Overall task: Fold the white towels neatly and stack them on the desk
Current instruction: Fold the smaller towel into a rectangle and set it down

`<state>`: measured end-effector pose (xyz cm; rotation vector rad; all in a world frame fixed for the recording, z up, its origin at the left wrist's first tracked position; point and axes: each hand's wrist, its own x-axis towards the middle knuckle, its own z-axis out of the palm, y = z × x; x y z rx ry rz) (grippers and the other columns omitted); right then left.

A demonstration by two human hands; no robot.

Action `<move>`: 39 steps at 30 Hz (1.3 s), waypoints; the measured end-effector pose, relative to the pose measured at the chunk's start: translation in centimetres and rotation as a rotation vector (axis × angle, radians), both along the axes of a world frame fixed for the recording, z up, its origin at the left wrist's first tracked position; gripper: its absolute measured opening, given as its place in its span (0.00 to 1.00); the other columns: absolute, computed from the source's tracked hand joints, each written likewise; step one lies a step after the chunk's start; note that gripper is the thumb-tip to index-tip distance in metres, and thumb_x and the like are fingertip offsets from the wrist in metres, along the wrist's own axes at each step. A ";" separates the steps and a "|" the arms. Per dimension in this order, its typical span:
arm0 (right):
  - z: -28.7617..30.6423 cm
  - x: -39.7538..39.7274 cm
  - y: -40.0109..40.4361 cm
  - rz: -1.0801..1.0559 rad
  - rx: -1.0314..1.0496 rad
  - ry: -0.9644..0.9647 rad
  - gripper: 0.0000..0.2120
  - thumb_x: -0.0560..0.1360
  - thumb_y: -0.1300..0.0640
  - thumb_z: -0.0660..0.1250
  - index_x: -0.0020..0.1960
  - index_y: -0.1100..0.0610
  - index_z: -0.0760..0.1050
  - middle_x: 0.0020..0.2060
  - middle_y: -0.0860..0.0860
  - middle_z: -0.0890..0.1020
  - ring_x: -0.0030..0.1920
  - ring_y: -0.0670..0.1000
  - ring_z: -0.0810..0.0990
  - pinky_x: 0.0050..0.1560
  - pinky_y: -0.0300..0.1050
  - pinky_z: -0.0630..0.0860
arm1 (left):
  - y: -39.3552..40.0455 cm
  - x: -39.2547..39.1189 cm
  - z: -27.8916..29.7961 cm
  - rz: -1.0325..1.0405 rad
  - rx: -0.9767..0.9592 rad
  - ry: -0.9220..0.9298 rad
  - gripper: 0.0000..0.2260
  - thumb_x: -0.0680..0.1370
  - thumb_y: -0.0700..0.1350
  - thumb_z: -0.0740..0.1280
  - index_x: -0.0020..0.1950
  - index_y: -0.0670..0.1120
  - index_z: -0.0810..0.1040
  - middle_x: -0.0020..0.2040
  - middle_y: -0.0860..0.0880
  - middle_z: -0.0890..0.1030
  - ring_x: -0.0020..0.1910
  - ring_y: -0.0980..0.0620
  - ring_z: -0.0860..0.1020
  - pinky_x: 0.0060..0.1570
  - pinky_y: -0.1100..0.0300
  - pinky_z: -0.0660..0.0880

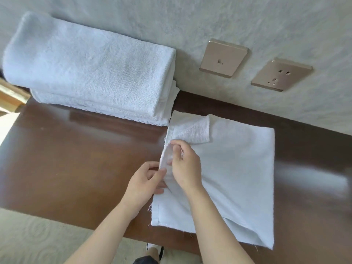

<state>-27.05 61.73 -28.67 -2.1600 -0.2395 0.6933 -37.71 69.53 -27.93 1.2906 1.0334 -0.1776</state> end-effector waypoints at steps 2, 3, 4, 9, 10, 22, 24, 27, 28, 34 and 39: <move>-0.3 1.1 -0.5 -0.026 0.012 0.030 0.17 0.83 0.60 0.55 0.63 0.46 0.78 0.59 0.39 0.81 0.56 0.48 0.82 0.54 0.31 0.74 | -0.7 -0.2 0.4 -0.046 0.022 0.021 0.11 0.79 0.52 0.69 0.59 0.50 0.74 0.42 0.52 0.86 0.42 0.53 0.86 0.47 0.53 0.82; -0.3 1.6 -0.8 -0.001 0.008 0.025 0.19 0.82 0.62 0.55 0.64 0.47 0.77 0.60 0.38 0.79 0.57 0.50 0.82 0.55 0.30 0.74 | -1.1 -0.2 0.5 -0.074 0.056 0.040 0.13 0.79 0.54 0.70 0.58 0.51 0.73 0.41 0.53 0.86 0.41 0.54 0.86 0.47 0.52 0.82; -0.3 2.2 -0.9 0.049 -0.010 0.000 0.21 0.82 0.64 0.54 0.66 0.47 0.76 0.61 0.37 0.77 0.58 0.51 0.82 0.58 0.34 0.74 | -1.6 -0.2 0.6 -0.102 0.095 0.063 0.14 0.78 0.56 0.70 0.57 0.51 0.72 0.40 0.54 0.86 0.39 0.55 0.85 0.47 0.51 0.82; 0.1 4.9 0.1 0.383 -0.190 -0.222 0.25 0.80 0.68 0.53 0.73 0.53 0.72 0.73 0.44 0.69 0.71 0.46 0.70 0.64 0.37 0.68 | -3.7 0.5 0.2 0.050 0.143 0.206 0.10 0.78 0.51 0.67 0.46 0.45 0.74 0.36 0.50 0.85 0.31 0.53 0.84 0.43 0.46 0.83; 0.2 5.4 0.5 0.412 -0.207 -0.249 0.25 0.80 0.68 0.53 0.73 0.52 0.72 0.75 0.44 0.67 0.71 0.46 0.69 0.64 0.39 0.68 | -3.7 0.7 0.3 0.089 0.125 0.223 0.09 0.78 0.49 0.66 0.46 0.43 0.74 0.36 0.49 0.85 0.31 0.52 0.84 0.42 0.46 0.83; 0.2 4.9 -0.9 0.181 -0.136 -0.277 0.10 0.81 0.63 0.58 0.60 0.56 0.73 0.61 0.51 0.76 0.55 0.49 0.77 0.48 0.36 0.67 | -3.2 0.4 -0.4 0.171 0.012 0.243 0.03 0.75 0.41 0.64 0.43 0.43 0.76 0.40 0.42 0.81 0.36 0.47 0.85 0.42 0.47 0.84; -0.1 2.0 -4.6 0.156 -0.150 -0.303 0.05 0.81 0.59 0.61 0.55 0.55 0.74 0.51 0.49 0.78 0.49 0.50 0.77 0.48 0.44 0.72 | -3.2 -0.2 -0.3 0.126 -0.033 0.210 0.05 0.75 0.39 0.65 0.50 0.41 0.79 0.45 0.38 0.82 0.44 0.43 0.85 0.46 0.48 0.84; -1.3 -2.7 -9.4 0.238 -0.207 -0.332 0.05 0.80 0.55 0.66 0.54 0.53 0.78 0.49 0.48 0.78 0.50 0.52 0.77 0.53 0.49 0.74 | -2.8 -1.4 0.3 -0.033 -0.103 0.196 0.08 0.76 0.38 0.65 0.53 0.41 0.80 0.46 0.43 0.85 0.44 0.47 0.85 0.51 0.52 0.83; -1.6 -3.8 -10.5 0.254 -0.236 -0.365 0.05 0.79 0.55 0.67 0.54 0.52 0.79 0.50 0.48 0.78 0.51 0.52 0.77 0.54 0.51 0.74 | -2.7 -1.9 0.3 -0.090 -0.109 0.206 0.08 0.76 0.38 0.65 0.53 0.41 0.81 0.43 0.45 0.84 0.40 0.49 0.84 0.51 0.51 0.83; -2.4 -6.5 -13.4 0.250 -0.319 -0.544 0.07 0.75 0.54 0.73 0.53 0.51 0.81 0.49 0.47 0.75 0.51 0.53 0.74 0.51 0.51 0.70 | -3.4 -5.2 -0.3 -0.197 -0.018 0.177 0.04 0.79 0.40 0.68 0.49 0.41 0.81 0.40 0.45 0.85 0.38 0.52 0.84 0.48 0.52 0.83; -2.5 -5.7 -17.2 0.044 -0.403 -0.626 0.06 0.75 0.56 0.73 0.49 0.54 0.78 0.47 0.49 0.77 0.47 0.56 0.75 0.49 0.49 0.64 | -4.8 -7.0 -1.1 -0.183 0.187 0.118 0.06 0.82 0.43 0.63 0.49 0.44 0.78 0.39 0.48 0.84 0.38 0.55 0.85 0.48 0.54 0.82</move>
